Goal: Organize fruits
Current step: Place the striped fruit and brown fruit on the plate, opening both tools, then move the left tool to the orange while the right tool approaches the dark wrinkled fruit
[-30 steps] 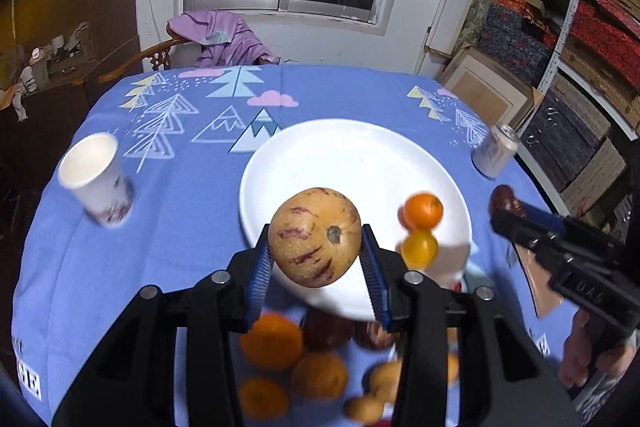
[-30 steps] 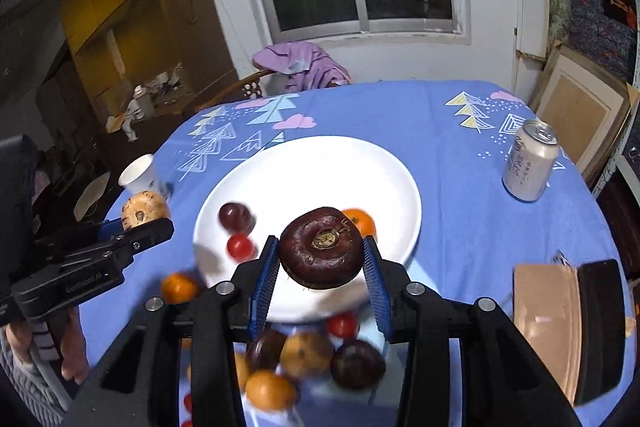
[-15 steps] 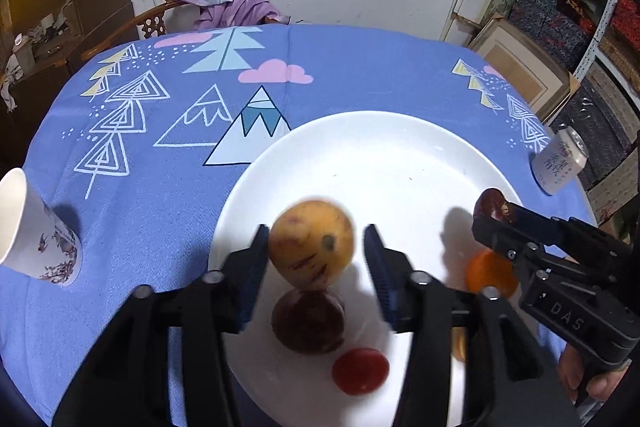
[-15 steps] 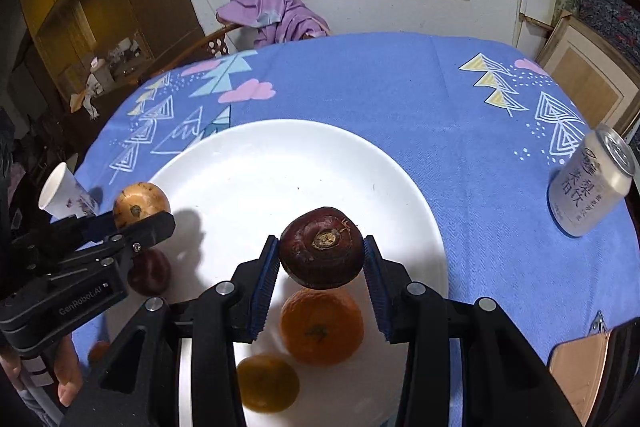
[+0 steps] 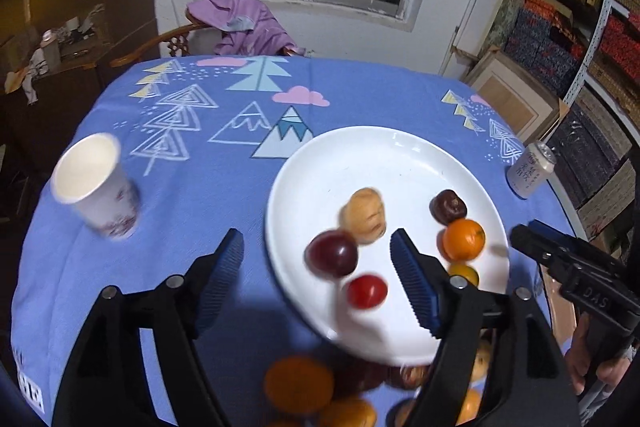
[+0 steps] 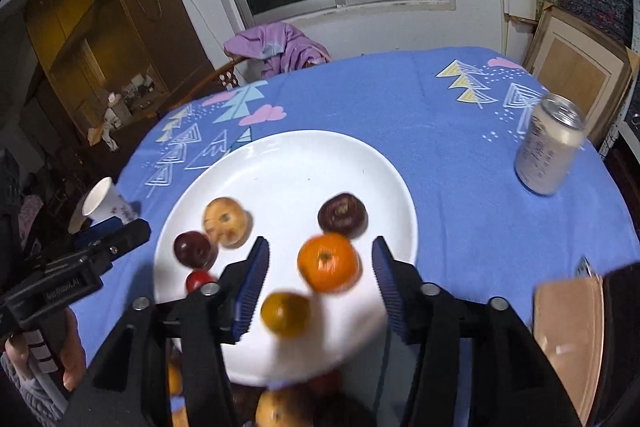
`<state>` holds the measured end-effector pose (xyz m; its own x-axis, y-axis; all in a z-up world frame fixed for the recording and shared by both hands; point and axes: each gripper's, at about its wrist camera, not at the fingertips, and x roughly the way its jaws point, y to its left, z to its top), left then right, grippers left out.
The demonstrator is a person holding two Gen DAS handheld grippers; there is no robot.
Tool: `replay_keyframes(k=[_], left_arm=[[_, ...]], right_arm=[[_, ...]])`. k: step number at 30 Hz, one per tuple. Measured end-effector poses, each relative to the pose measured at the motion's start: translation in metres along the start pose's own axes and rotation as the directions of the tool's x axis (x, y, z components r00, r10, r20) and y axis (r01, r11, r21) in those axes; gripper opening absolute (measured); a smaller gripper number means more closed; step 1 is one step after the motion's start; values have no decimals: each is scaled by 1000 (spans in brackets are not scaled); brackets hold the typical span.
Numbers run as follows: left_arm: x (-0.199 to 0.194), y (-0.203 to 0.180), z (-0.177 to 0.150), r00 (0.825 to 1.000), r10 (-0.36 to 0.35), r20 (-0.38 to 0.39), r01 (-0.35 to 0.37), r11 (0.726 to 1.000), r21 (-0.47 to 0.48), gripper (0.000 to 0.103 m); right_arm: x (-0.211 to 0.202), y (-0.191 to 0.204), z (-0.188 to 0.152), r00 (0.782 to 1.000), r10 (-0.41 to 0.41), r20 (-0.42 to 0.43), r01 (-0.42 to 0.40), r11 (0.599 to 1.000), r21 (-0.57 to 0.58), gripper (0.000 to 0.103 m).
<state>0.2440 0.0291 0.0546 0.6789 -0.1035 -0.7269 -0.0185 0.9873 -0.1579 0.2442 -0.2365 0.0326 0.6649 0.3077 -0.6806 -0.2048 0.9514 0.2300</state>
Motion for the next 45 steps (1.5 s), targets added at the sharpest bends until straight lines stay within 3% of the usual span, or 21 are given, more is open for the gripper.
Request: replay_keyframes(k=[4, 8, 14, 18, 23, 30, 42, 44, 45], left_arm=[[-39, 21, -49, 998, 34, 48, -32, 999, -34, 79], [-53, 43, -101, 999, 39, 38, -36, 996, -85, 79], [-59, 48, -142, 997, 71, 28, -69, 995, -66, 80], [-58, 35, -148, 997, 64, 33, -64, 998, -1, 80], [-46, 23, -152, 994, 111, 16, -112, 991, 69, 80], [-39, 35, -145, 991, 136, 18, -137, 990, 32, 86], [-20, 35, -136, 999, 39, -34, -38, 999, 15, 85], [-19, 36, -135, 999, 26, -37, -26, 1000, 6, 82], [-19, 35, -135, 999, 17, -35, -17, 1000, 10, 74]], right_arm=[[-41, -6, -43, 998, 26, 49, -27, 1000, 14, 61], [-61, -21, -82, 994, 49, 95, -55, 996, 67, 71], [-55, -31, -105, 997, 50, 53, -55, 993, 102, 71], [-52, -21, -108, 998, 28, 48, -30, 998, 56, 71], [-47, -14, -112, 999, 6, 36, -7, 1000, 19, 72], [-43, -14, -114, 1000, -17, 23, 17, 1000, 11, 72], [-33, -9, -118, 996, -88, 7, 88, 995, -45, 72], [-30, -10, -119, 995, -95, 0, 95, 994, -47, 72], [-29, -10, -119, 995, -98, -3, 97, 994, -50, 72]])
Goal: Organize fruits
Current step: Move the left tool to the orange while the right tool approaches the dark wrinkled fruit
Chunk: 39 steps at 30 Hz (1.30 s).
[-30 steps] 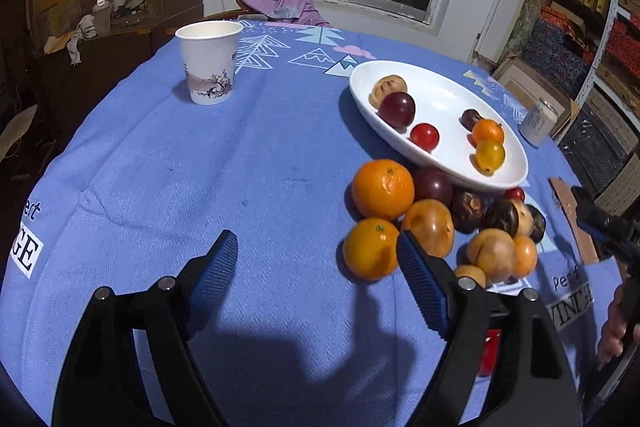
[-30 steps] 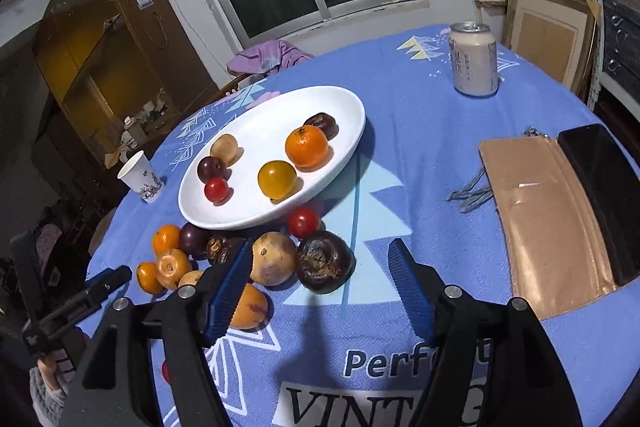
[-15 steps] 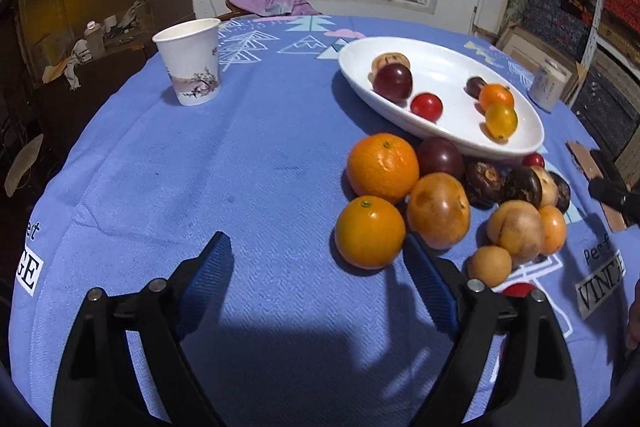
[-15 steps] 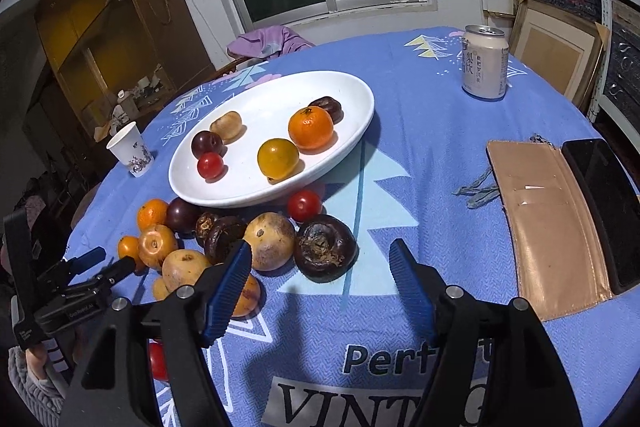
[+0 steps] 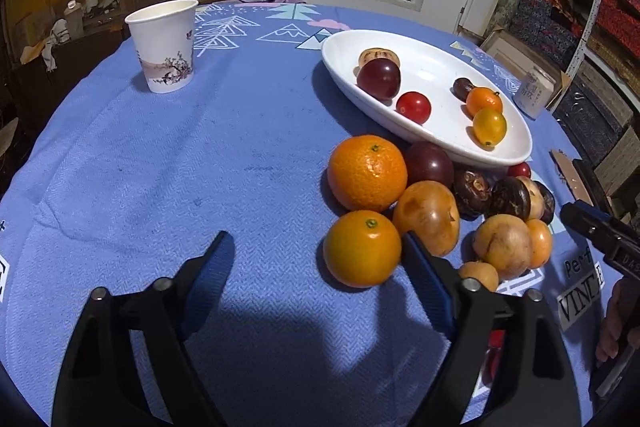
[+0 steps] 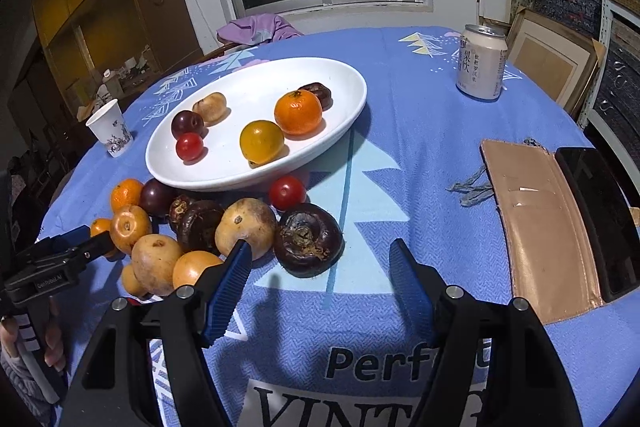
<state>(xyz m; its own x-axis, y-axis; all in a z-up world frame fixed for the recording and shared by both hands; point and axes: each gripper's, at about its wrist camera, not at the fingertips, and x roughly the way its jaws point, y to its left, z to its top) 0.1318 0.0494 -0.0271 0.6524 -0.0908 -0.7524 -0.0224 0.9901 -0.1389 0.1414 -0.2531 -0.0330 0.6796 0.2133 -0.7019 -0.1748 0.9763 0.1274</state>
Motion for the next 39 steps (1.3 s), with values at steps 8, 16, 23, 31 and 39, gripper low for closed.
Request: replay_keyframes(k=[8, 16, 23, 31, 39], left_arm=[[-4, -11, -2, 998, -54, 11, 54, 997, 59, 41], [-3, -7, -2, 999, -40, 3, 40, 996, 77, 41], [-11, -1, -4, 998, 45, 43, -48, 996, 72, 44], [-2, -2, -7, 1000, 11, -21, -9, 997, 79, 44], [-1, -5, -8, 1000, 16, -27, -13, 996, 83, 44]], right_arm=[[6, 1, -2, 1000, -11, -19, 10, 1000, -6, 72], [7, -1, -3, 1000, -2, -27, 2, 1000, -1, 72], [12, 6, -5, 999, -32, -36, 31, 999, -39, 72], [21, 7, -4, 996, -65, -65, 60, 996, -66, 61], [32, 14, 5, 995, -75, -70, 69, 994, -84, 61]])
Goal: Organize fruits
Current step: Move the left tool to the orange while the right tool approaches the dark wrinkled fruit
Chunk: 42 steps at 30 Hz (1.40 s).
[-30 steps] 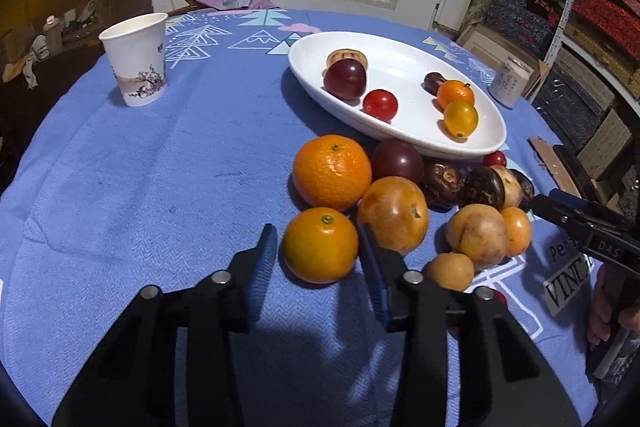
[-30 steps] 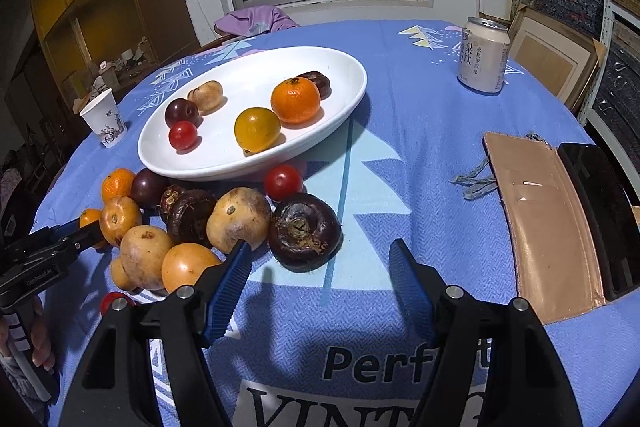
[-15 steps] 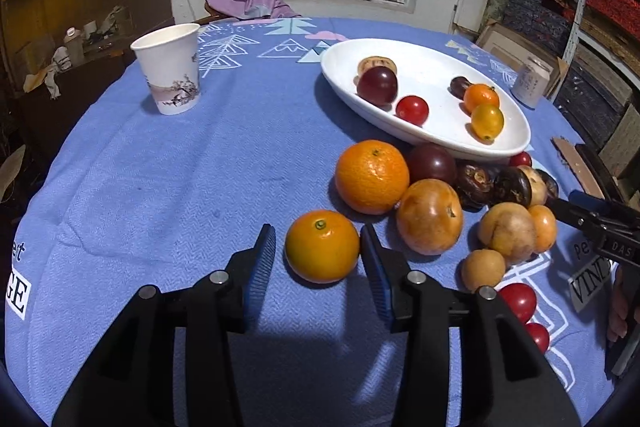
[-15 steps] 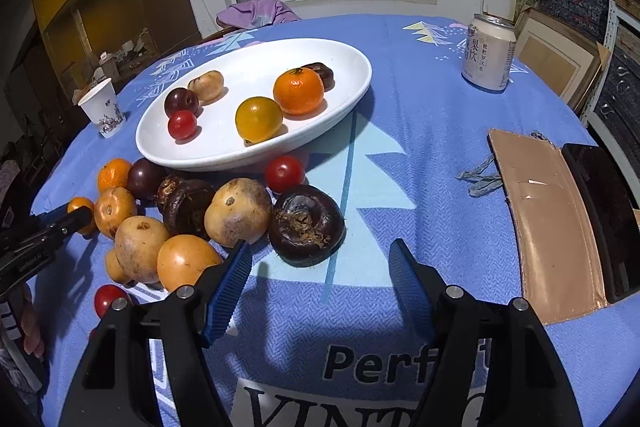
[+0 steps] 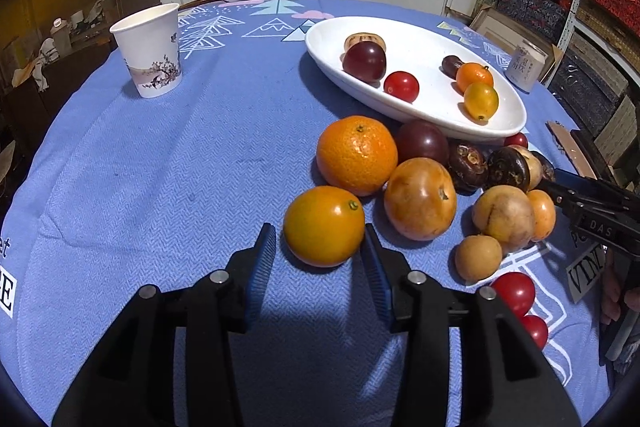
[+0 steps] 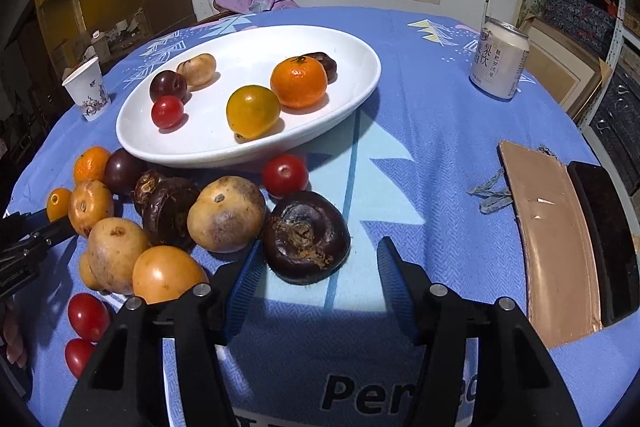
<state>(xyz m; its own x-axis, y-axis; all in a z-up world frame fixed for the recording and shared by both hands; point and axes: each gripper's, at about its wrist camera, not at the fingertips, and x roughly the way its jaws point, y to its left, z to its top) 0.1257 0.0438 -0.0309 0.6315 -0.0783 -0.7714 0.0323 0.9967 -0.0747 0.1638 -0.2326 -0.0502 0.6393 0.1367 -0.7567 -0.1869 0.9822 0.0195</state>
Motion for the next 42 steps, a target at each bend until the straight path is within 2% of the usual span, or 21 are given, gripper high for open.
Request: replay_keyframes(k=[1, 2, 4, 18, 20, 22, 25, 27, 28, 31, 42], left_arm=[[0, 1, 0, 1000, -1, 1, 1, 1000, -1, 44], [0, 1, 0, 1000, -3, 1, 3, 1000, -3, 44], [0, 2, 1, 1000, -10, 5, 10, 1000, -16, 44], [2, 6, 4, 1000, -29, 11, 30, 998, -54, 43], [2, 5, 4, 1000, -29, 8, 29, 998, -49, 45], [2, 3, 4, 999, -33, 9, 33, 999, -39, 53], [2, 4, 5, 999, -37, 12, 38, 998, -46, 53], [3, 7, 6, 999, -44, 15, 45, 997, -64, 52], [3, 7, 7, 999, -47, 17, 48, 996, -69, 46], [3, 7, 6, 998, -53, 20, 54, 996, -70, 39], [3, 11, 10, 998, -47, 37, 50, 994, -94, 41]], right_arm=[[0, 0, 0, 1000, 4, 2, -4, 1000, -1, 58], [-1, 1, 0, 1000, 9, 4, -9, 1000, -4, 49], [-1, 3, -1, 1000, 5, 3, -5, 1000, -16, 45], [-6, 2, -6, 1000, 29, 4, -29, 1000, -11, 44], [-6, 2, -6, 1000, 28, 5, -28, 1000, -11, 44], [-6, 2, -6, 1000, 29, 5, -29, 1000, -11, 44], [-6, 2, -6, 1000, 28, 5, -28, 1000, -11, 44], [-6, 2, -6, 1000, 28, 5, -28, 1000, -11, 44], [-6, 2, -6, 1000, 28, 5, -28, 1000, -11, 44], [-6, 2, -6, 1000, 28, 5, -28, 1000, -11, 45], [-6, 3, -6, 1000, 27, 5, -27, 1000, -13, 45]])
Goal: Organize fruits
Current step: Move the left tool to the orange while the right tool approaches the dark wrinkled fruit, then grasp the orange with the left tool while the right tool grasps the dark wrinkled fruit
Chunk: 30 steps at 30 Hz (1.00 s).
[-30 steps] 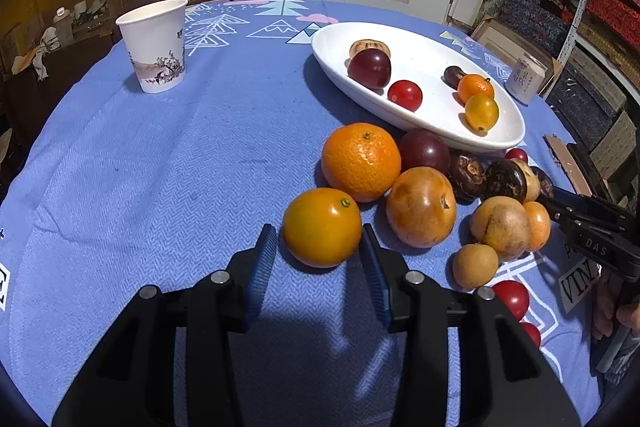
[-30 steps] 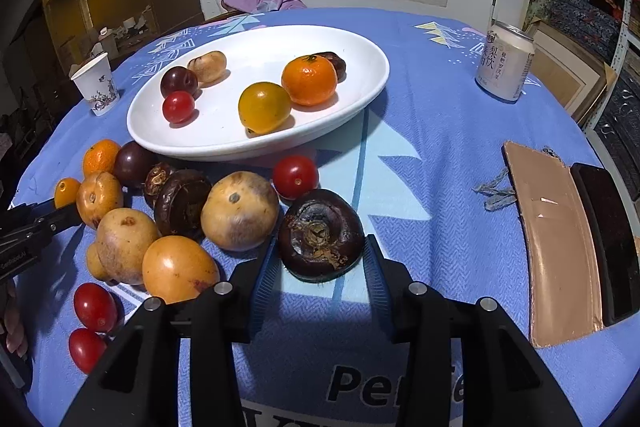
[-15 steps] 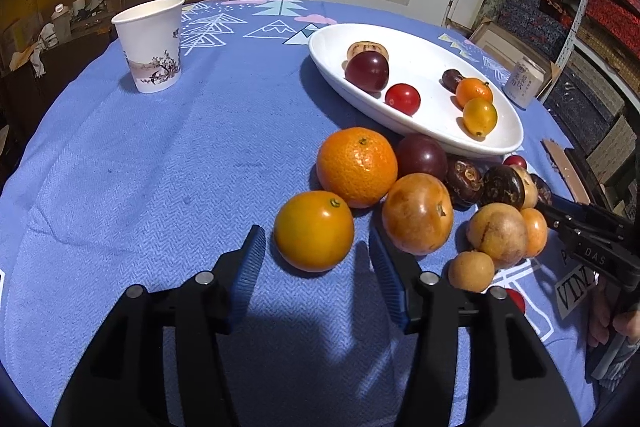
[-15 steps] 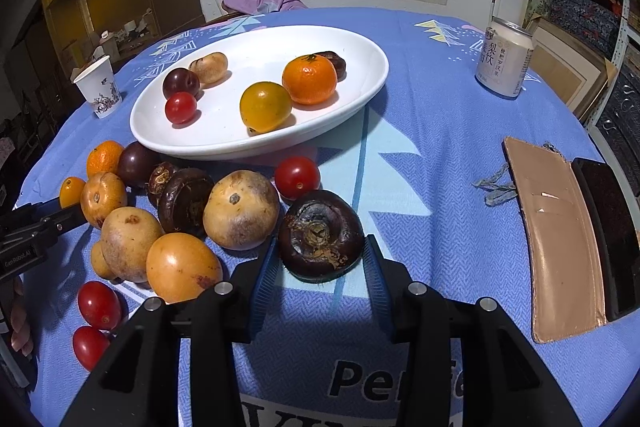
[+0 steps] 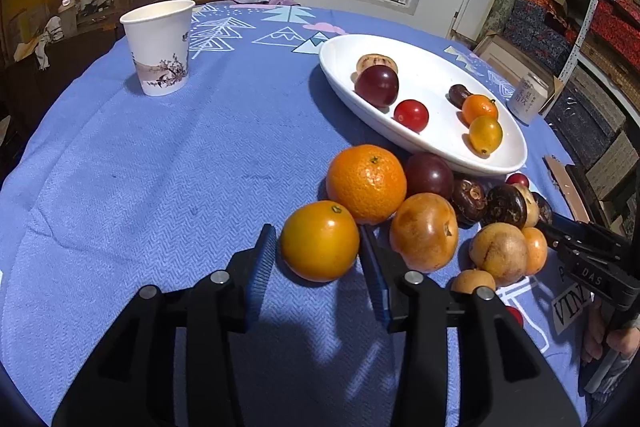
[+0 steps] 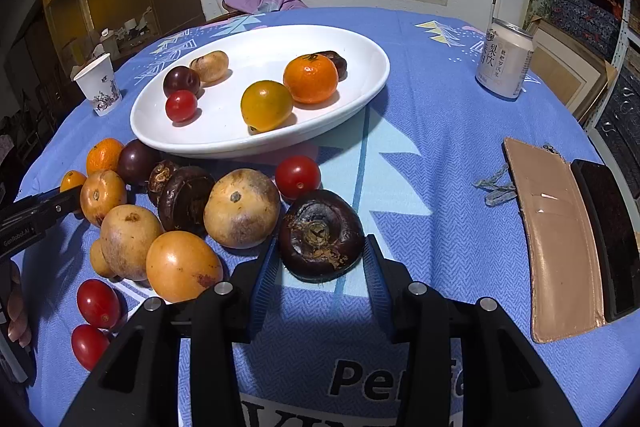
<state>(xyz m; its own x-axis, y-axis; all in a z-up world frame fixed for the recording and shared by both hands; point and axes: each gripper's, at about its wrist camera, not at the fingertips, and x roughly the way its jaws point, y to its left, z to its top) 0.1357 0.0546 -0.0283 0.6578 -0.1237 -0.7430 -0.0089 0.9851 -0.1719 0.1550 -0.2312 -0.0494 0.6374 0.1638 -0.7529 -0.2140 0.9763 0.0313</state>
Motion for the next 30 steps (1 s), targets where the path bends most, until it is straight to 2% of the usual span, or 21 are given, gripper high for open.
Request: replay_keyframes(k=[6, 14, 19, 21, 24, 30], left_arm=[[-7, -5, 0, 999, -15, 40, 14, 1000, 28, 38], [-28, -16, -2, 990, 21, 138, -32, 996, 77, 38], [-48, -16, 17, 984, -49, 172, 44, 999, 30, 38], [-46, -19, 32, 984, -63, 166, 60, 998, 22, 38], [-32, -33, 58, 987, -81, 141, 79, 997, 21, 38], [7, -63, 95, 990, -92, 108, 90, 996, 27, 38]], right_arm=[[0, -1, -2, 1000, 3, 0, -3, 1000, 1, 44], [-7, -6, -2, 1000, 15, 11, -15, 1000, 23, 44], [-34, -19, 7, 994, 31, 102, -39, 997, 74, 44], [-43, -22, 18, 990, 45, 134, -56, 995, 79, 44], [-43, -23, 44, 990, 47, 134, -58, 995, 80, 44], [-14, -13, 103, 991, 82, 108, -93, 990, 102, 44]])
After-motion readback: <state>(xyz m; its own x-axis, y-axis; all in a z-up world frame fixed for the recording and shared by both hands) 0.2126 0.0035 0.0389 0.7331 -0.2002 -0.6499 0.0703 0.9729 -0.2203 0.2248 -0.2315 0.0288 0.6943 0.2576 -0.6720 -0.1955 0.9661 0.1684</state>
